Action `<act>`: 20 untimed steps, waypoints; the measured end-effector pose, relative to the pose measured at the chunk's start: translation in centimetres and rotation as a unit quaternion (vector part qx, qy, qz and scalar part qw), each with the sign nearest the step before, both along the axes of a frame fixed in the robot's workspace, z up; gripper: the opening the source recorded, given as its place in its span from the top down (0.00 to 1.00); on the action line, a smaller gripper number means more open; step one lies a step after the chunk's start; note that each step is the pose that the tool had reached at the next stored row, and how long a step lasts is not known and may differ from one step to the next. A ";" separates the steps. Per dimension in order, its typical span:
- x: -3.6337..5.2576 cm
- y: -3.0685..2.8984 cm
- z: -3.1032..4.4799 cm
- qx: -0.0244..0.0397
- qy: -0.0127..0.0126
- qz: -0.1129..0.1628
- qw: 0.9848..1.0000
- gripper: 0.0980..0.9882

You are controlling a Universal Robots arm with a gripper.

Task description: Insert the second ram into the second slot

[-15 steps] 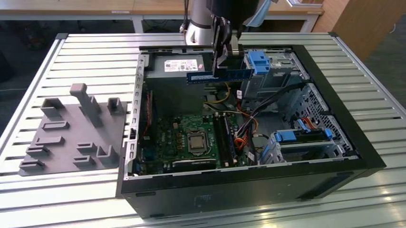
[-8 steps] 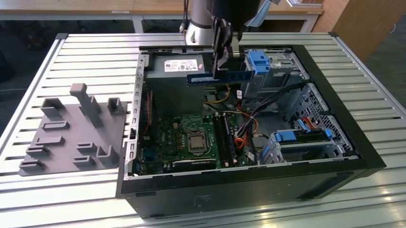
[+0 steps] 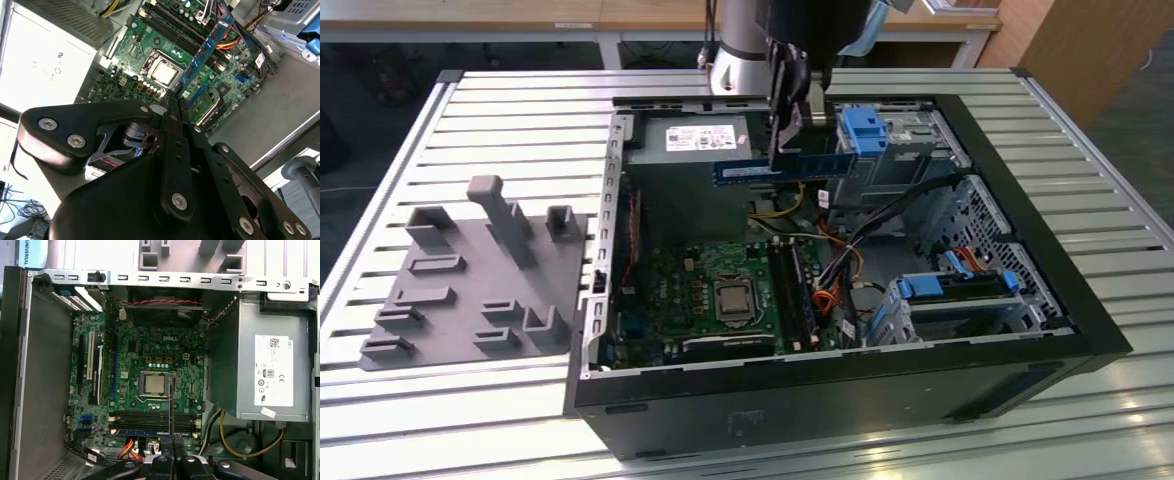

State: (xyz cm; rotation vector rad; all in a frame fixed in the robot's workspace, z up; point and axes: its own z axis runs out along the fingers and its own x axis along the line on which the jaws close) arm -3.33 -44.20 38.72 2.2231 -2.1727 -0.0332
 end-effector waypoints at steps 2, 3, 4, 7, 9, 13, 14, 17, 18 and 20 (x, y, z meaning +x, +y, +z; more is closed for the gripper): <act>0.01 -0.01 -0.01 -0.001 0.000 -0.009 1.000 0.97; 0.00 -0.02 -0.02 -0.002 0.000 -0.017 1.000 0.97; 0.00 -0.02 -0.03 -0.002 0.000 -0.025 1.000 0.97; 0.00 -0.02 -0.07 -0.002 0.000 -0.051 0.999 0.97; 0.00 -0.02 -0.10 -0.002 0.000 -0.069 0.998 0.97; 0.00 -0.01 -0.14 -0.002 0.000 -0.104 0.995 0.97; 0.00 -0.01 -0.14 -0.002 0.000 -0.113 0.994 0.97; 0.00 -0.01 -0.15 -0.002 0.000 -0.136 0.991 0.97; 0.00 -0.01 -0.16 -0.003 0.000 -0.144 0.990 0.97; 0.01 -0.01 -0.16 -0.003 0.000 -0.157 0.988 0.97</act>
